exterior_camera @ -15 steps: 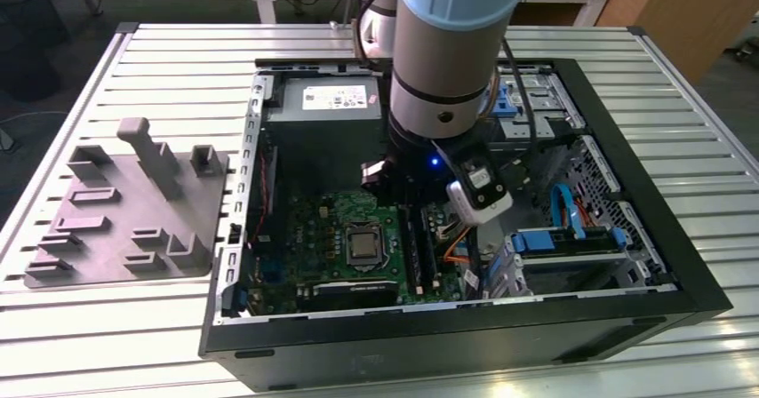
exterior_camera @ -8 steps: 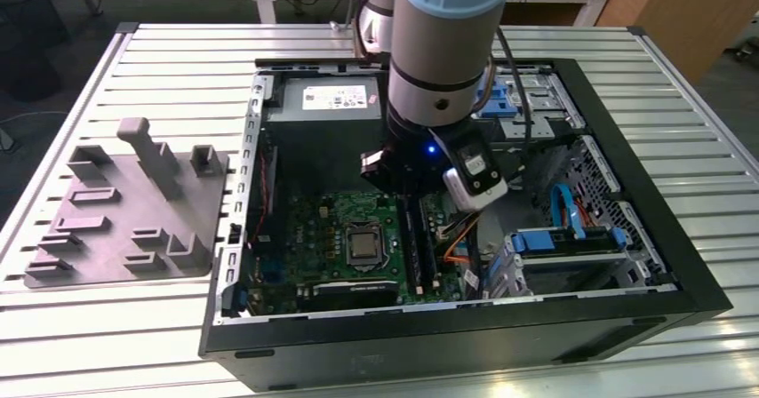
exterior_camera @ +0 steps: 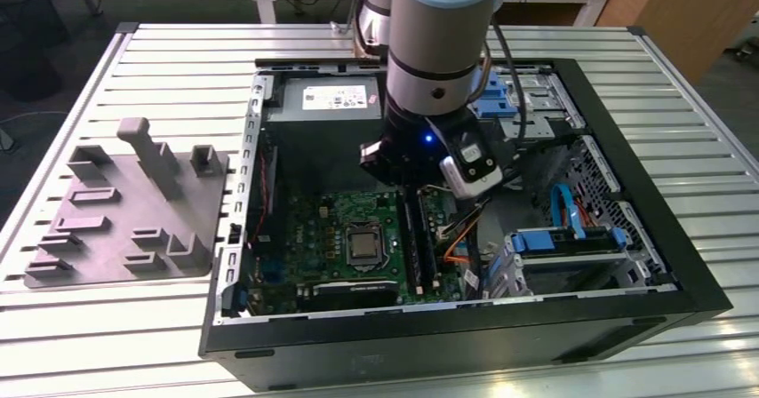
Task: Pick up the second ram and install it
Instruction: 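Press down the second ram until it locks into place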
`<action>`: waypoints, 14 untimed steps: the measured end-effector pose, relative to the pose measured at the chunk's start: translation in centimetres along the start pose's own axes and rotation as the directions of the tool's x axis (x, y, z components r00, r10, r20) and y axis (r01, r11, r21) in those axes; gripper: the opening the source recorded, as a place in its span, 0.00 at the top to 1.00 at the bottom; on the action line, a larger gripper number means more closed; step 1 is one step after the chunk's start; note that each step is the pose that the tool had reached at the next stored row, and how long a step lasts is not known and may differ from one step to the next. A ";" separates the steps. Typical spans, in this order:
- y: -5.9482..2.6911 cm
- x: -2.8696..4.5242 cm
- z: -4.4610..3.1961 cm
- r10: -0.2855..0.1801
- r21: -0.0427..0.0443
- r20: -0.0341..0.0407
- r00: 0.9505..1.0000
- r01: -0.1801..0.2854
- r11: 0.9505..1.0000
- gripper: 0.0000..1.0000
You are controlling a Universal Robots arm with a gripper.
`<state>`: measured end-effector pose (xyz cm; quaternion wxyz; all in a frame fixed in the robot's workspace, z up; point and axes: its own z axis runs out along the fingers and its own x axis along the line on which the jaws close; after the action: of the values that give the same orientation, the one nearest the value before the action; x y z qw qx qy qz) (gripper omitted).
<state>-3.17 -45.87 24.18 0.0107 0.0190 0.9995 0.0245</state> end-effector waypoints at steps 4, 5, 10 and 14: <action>0.50 0.02 0.30 0.000 0.000 0.000 1.000 0.000 1.000 0.90; 0.65 0.02 0.49 0.000 0.000 0.000 1.000 0.000 1.000 0.90; 1.09 0.04 0.87 0.000 0.000 0.000 1.000 0.000 1.000 0.90; 1.20 0.05 1.31 0.000 0.000 0.000 1.000 0.000 1.000 0.90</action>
<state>-3.15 -44.61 22.93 0.0107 0.0189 0.9995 0.0243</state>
